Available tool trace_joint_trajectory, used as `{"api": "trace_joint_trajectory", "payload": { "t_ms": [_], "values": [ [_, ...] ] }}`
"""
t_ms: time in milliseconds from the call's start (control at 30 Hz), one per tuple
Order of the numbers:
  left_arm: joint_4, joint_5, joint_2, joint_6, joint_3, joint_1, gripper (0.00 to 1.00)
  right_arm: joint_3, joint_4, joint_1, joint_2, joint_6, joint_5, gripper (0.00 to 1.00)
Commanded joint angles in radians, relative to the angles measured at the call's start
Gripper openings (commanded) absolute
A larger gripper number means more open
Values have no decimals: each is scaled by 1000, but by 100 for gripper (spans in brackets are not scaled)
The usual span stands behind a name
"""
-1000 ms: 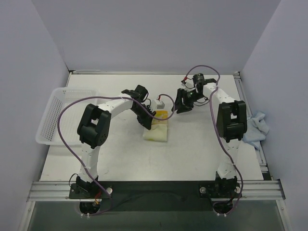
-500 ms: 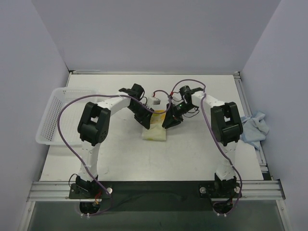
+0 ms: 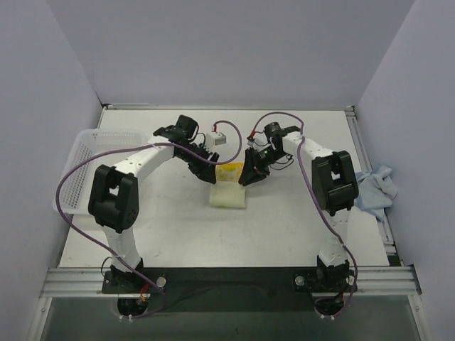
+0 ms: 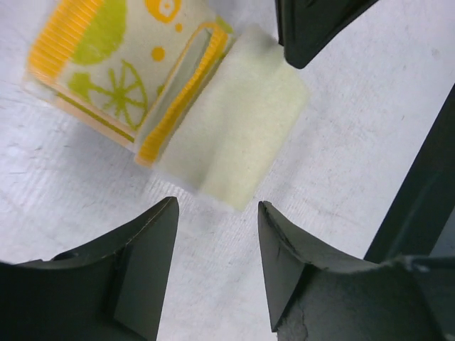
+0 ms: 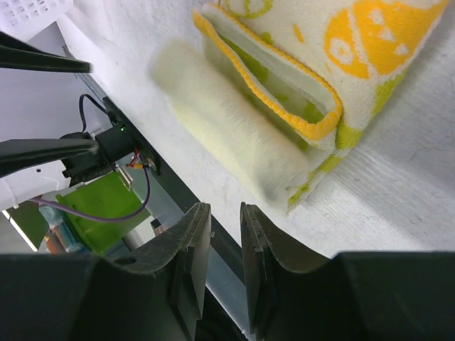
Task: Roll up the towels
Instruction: Roll the towel
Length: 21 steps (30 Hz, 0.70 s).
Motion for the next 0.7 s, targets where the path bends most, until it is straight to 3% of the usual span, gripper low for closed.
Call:
{"api": "trace_joint_trajectory", "payload": {
  "t_ms": [0,167,300,467,667],
  "values": [
    [98,14,-124,51,-72,20,59,45,-37,35,-43,8,-8,25],
    [145,-28,-223,160,-184,-12,59,94,-26,75,29,-4,15,24],
    [200,-153,-291,278,-296,-96,60,152,-5,87,102,5,21,25],
    [381,-316,-356,437,-474,-227,61,166,2,92,166,-16,50,24],
    [579,-471,-334,507,-549,-339,62,162,0,92,211,-49,65,23]
  ]
}}
